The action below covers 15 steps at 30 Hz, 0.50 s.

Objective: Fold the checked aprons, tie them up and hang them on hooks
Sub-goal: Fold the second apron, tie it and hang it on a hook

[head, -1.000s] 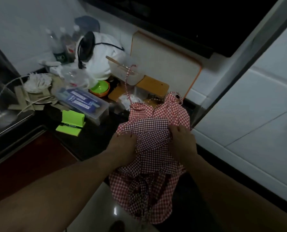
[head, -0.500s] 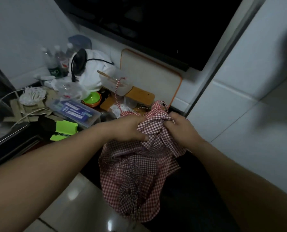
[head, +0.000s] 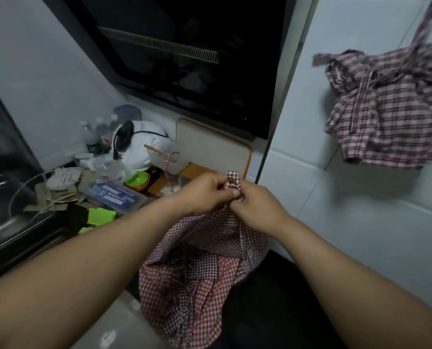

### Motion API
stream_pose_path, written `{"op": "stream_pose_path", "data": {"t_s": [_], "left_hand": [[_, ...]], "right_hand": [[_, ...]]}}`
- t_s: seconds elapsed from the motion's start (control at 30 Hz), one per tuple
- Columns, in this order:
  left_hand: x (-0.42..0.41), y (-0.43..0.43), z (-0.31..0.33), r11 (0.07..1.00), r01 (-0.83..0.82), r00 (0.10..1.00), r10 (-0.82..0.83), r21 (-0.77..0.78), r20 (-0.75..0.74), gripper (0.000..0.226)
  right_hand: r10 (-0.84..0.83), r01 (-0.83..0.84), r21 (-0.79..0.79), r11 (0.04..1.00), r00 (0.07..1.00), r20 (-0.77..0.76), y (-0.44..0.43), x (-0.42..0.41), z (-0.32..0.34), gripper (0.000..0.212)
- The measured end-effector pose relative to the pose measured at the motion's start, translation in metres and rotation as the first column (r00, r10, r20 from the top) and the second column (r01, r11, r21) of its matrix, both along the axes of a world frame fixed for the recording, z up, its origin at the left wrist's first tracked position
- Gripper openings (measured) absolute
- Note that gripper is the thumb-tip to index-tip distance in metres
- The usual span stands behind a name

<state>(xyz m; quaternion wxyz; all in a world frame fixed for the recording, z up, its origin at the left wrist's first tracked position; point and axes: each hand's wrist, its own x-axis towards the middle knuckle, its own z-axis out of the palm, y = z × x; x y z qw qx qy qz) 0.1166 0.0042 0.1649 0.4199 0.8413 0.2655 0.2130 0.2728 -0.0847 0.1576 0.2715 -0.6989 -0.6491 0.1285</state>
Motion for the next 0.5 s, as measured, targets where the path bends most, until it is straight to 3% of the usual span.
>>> {"op": "stream_pose_path", "data": {"t_s": [0.1, 0.2, 0.37, 0.5], "left_hand": [[-0.014, -0.002, -0.025, 0.997, -0.016, 0.999, 0.014, -0.072, -0.031, 0.018], [-0.024, -0.001, -0.046, 0.990, 0.012, 0.999, -0.017, -0.143, -0.031, 0.010], [-0.016, -0.009, -0.060, 0.981, 0.059, 0.997, -0.051, -0.187, 0.050, 0.013], [-0.005, 0.001, -0.069, 0.989, 0.111, 0.993, -0.105, -0.100, 0.060, 0.009]], "right_hand": [[-0.060, 0.049, -0.067, 0.997, 0.983, -0.176, -0.005, 0.003, -0.004, 0.021], [-0.127, 0.059, -0.194, 0.979, 0.924, -0.360, -0.007, 0.007, -0.008, 0.023], [-0.205, 0.112, -0.215, 0.970, 0.851, -0.484, -0.007, 0.006, -0.002, 0.028], [-0.283, 0.198, -0.211, 0.957, 0.792, -0.541, -0.005, 0.017, 0.008, 0.030]]}}
